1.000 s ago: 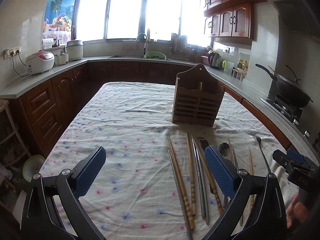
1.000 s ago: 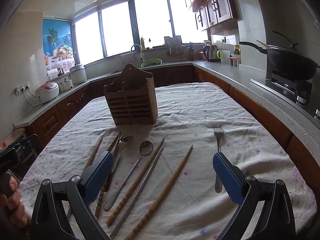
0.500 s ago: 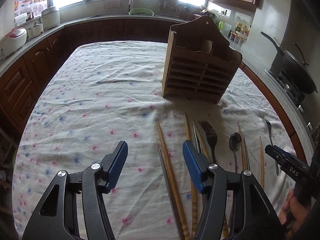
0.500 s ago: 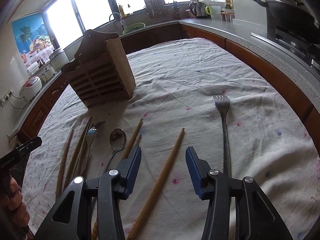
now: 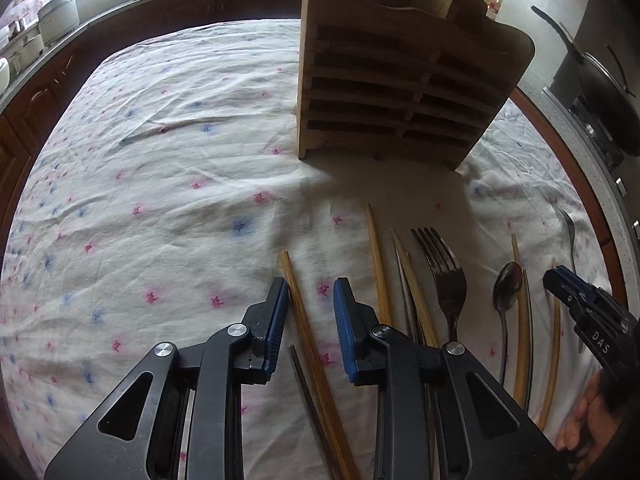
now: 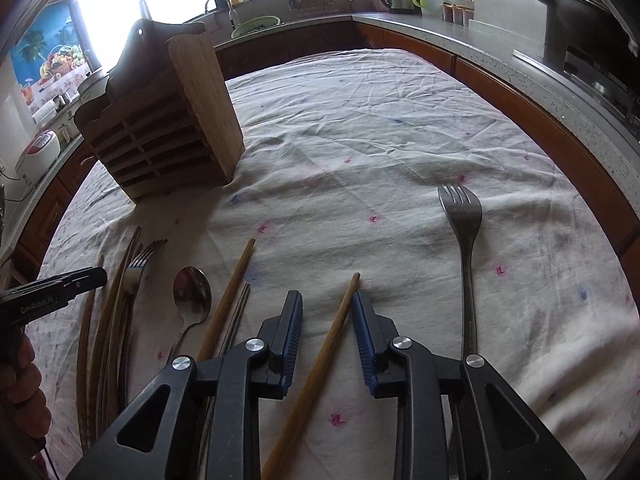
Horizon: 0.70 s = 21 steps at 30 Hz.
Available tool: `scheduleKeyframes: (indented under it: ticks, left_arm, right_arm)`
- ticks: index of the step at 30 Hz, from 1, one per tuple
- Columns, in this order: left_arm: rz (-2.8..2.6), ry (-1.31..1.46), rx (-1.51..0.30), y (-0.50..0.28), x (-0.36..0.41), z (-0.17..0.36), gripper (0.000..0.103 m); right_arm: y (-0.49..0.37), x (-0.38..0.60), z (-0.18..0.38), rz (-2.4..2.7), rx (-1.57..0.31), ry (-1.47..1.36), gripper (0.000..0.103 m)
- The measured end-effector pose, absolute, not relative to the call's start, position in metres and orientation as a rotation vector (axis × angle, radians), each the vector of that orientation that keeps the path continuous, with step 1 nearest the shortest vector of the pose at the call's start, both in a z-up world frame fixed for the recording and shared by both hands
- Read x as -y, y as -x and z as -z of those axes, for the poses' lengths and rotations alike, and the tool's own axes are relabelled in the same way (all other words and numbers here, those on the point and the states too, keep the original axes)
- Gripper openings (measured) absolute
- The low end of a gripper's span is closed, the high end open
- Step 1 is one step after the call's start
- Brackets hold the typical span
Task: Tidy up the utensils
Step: 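Lower and close the left tool on a wooden chopstick while the right tool grasps another chopstick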
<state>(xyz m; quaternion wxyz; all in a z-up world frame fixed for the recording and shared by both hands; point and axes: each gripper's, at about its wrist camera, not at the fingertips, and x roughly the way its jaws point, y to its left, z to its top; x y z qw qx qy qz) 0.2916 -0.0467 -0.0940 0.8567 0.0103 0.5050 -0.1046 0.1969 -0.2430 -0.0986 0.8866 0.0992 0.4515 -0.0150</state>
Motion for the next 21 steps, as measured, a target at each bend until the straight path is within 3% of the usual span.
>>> scheduleKeyframes:
  ticks: [3, 9, 21]
  left_arm:
    - [0.224, -0.024, -1.057, -0.294, 0.049, 0.095, 0.006]
    - [0.267, 0.061, -1.045, -0.288, 0.035, 0.084, 0.005]
    - [0.336, 0.177, -0.874, -0.237, 0.010, 0.006, 0.005]
  right_arm:
    - [-0.200, 0.241, 0.099, 0.044, -0.935, -0.180, 0.010]
    - [-0.198, 0.248, 0.095, -0.019, -0.926, -0.261, 0.005]
    - [-0.177, 0.229, 0.032, -0.152, -0.787, -0.292, 0.005]
